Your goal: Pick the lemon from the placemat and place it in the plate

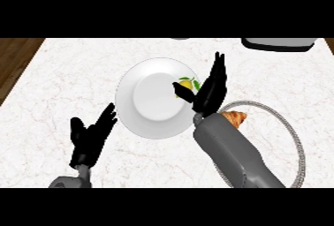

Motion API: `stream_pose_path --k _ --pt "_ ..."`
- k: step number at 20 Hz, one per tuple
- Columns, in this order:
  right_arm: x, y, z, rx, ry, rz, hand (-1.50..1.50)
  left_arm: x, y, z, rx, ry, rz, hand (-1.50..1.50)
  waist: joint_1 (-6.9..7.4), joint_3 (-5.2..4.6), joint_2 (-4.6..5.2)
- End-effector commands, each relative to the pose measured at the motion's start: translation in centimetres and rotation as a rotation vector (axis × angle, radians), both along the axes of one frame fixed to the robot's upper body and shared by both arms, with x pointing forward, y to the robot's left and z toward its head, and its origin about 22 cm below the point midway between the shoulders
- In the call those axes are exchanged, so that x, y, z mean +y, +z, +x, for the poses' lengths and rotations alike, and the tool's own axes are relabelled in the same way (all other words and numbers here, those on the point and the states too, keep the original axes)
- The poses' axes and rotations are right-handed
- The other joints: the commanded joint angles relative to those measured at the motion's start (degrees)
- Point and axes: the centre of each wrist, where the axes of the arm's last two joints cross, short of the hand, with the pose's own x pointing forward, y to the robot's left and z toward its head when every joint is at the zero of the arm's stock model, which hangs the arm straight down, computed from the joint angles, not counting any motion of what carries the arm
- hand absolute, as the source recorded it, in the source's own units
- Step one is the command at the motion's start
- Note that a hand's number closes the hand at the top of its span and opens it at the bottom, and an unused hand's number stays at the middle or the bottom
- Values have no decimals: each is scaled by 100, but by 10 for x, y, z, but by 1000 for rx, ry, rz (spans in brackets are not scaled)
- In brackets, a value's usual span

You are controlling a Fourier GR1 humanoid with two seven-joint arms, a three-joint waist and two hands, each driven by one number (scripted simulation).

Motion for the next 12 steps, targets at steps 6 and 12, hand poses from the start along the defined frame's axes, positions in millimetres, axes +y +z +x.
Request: stream_pose_path --k 6,12 --pt "20 -3 -64 -82 131 262 -150 21 -3 -4 19 54 -10 0 -351 -9 -78" --pt "5 -28 -119 -30 247 264 -150 31 -14 -17 29 46 -3 0 -347 -10 -76"
